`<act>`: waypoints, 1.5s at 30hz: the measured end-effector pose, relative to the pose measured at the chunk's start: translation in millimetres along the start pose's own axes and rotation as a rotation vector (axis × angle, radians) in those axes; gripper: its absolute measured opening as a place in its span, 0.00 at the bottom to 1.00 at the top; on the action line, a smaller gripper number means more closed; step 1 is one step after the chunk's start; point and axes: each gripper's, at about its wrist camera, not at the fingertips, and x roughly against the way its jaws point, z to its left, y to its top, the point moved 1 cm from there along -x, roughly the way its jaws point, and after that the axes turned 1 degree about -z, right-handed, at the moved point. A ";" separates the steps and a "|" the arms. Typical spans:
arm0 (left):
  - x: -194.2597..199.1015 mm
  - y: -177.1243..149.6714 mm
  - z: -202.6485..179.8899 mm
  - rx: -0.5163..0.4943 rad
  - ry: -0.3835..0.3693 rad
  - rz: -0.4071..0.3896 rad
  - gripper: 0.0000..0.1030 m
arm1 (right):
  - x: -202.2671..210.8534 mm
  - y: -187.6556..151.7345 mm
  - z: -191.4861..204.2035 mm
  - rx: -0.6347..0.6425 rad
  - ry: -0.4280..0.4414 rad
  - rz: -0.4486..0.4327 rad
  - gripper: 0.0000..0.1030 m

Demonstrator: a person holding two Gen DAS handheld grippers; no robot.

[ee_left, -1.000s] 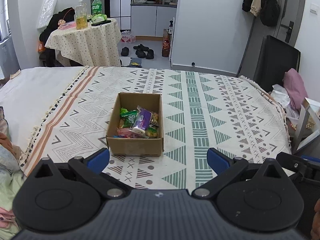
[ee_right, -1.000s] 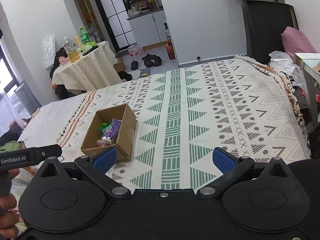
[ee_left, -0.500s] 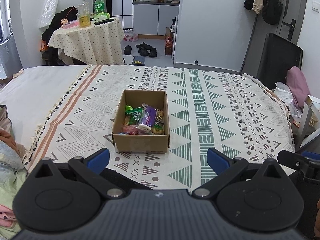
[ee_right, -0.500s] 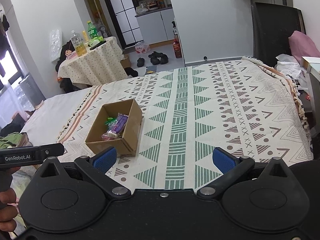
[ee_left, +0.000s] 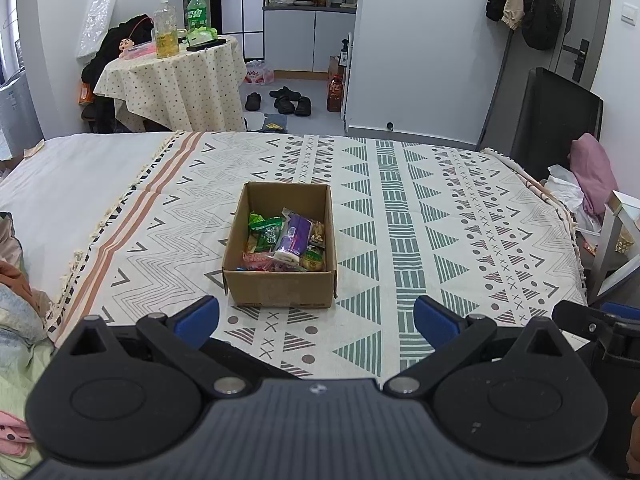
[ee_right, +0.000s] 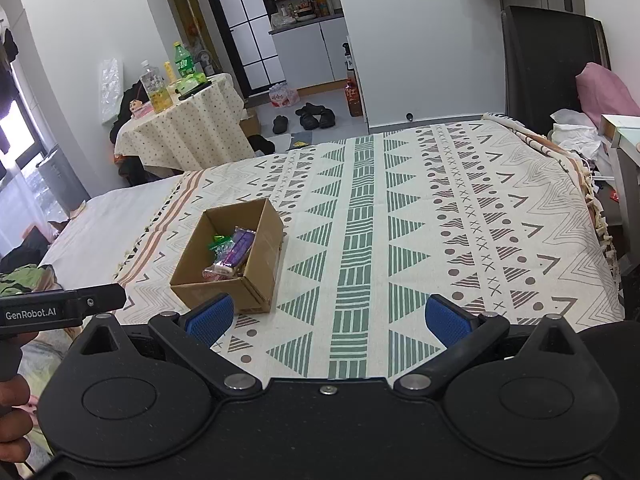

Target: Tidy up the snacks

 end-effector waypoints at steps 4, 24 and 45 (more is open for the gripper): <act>0.6 0.6 -1.2 -0.004 -0.001 -0.001 1.00 | 0.6 0.7 -1.1 -0.002 -0.002 -0.001 1.00; 2.4 2.3 -8.5 -0.021 -0.022 -0.001 1.00 | 4.3 4.7 -6.1 -0.013 -0.016 -0.005 1.00; 4.2 3.3 -10.1 -0.021 -0.025 -0.002 1.00 | 4.0 4.8 -7.3 -0.014 -0.012 -0.008 1.00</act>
